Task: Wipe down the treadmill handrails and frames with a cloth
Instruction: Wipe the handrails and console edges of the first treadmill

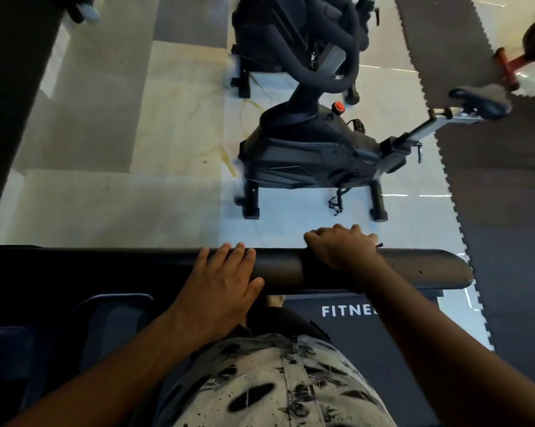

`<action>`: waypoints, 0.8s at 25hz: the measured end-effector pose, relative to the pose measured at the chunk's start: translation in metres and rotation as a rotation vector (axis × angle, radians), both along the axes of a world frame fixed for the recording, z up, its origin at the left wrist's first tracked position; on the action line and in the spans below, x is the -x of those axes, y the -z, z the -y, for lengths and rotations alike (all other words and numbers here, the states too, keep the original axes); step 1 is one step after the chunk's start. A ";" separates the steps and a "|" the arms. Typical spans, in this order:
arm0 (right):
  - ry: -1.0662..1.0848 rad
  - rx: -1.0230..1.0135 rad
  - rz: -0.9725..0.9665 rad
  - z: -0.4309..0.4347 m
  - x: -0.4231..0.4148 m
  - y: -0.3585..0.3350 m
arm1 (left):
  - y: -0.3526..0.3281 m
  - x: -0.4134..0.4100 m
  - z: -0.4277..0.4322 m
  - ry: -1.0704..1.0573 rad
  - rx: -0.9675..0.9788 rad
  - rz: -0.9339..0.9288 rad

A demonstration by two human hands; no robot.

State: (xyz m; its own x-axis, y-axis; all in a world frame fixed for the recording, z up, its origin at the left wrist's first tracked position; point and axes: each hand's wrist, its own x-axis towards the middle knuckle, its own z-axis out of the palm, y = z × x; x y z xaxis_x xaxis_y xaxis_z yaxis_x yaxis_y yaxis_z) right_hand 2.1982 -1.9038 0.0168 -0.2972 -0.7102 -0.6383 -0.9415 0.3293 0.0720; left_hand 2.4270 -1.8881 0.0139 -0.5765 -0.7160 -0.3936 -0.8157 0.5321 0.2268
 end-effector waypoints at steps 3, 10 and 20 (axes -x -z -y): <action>-0.129 0.207 0.095 -0.025 -0.024 0.001 | -0.002 0.008 0.004 -0.002 0.000 -0.019; -0.149 0.151 0.160 -0.016 -0.007 0.009 | -0.003 0.024 0.009 -0.001 -0.073 -0.071; -0.116 0.099 0.181 -0.007 0.042 0.021 | -0.006 0.059 0.007 -0.002 -0.126 -0.022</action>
